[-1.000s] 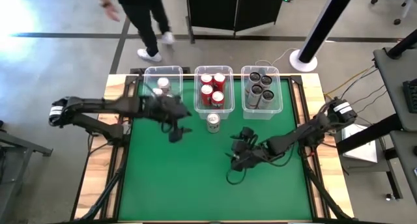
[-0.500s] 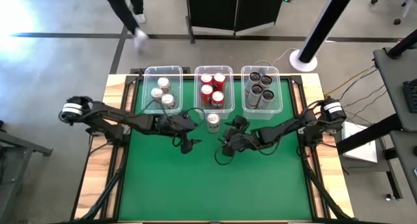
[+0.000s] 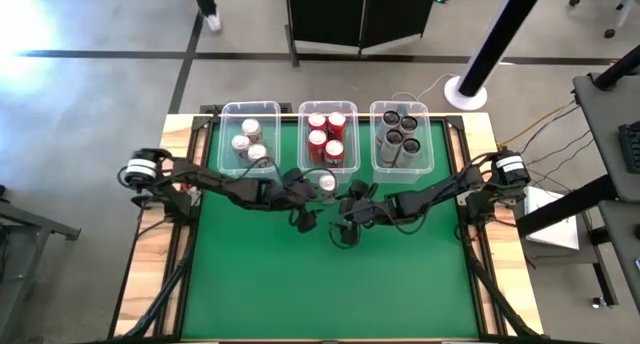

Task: Sort soda cans
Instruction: Put the silver soda can into the top left transparent bin aligned with the other silver soda cans

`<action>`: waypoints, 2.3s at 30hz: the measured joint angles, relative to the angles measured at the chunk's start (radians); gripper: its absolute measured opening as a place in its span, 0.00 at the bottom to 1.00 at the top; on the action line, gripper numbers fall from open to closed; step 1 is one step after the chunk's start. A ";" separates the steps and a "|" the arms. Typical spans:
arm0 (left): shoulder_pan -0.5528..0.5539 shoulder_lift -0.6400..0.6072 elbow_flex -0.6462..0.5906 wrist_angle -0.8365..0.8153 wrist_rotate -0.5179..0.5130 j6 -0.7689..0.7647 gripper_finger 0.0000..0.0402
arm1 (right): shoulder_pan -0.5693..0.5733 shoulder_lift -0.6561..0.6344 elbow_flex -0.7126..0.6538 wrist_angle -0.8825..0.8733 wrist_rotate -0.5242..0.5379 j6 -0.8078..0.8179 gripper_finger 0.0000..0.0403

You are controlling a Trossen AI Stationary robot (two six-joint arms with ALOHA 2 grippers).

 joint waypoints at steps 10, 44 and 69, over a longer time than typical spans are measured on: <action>0.001 -0.001 0.060 -0.145 -0.068 -0.017 0.84 | -0.008 -0.006 -0.001 -0.085 0.201 -0.018 0.90; -0.002 0.000 0.138 -0.220 0.016 0.047 0.84 | -0.032 0.034 0.024 0.053 -0.059 -0.063 0.90; -0.017 -0.008 0.140 -0.229 0.012 -0.029 0.71 | -0.018 0.015 0.025 0.032 -0.052 -0.043 0.90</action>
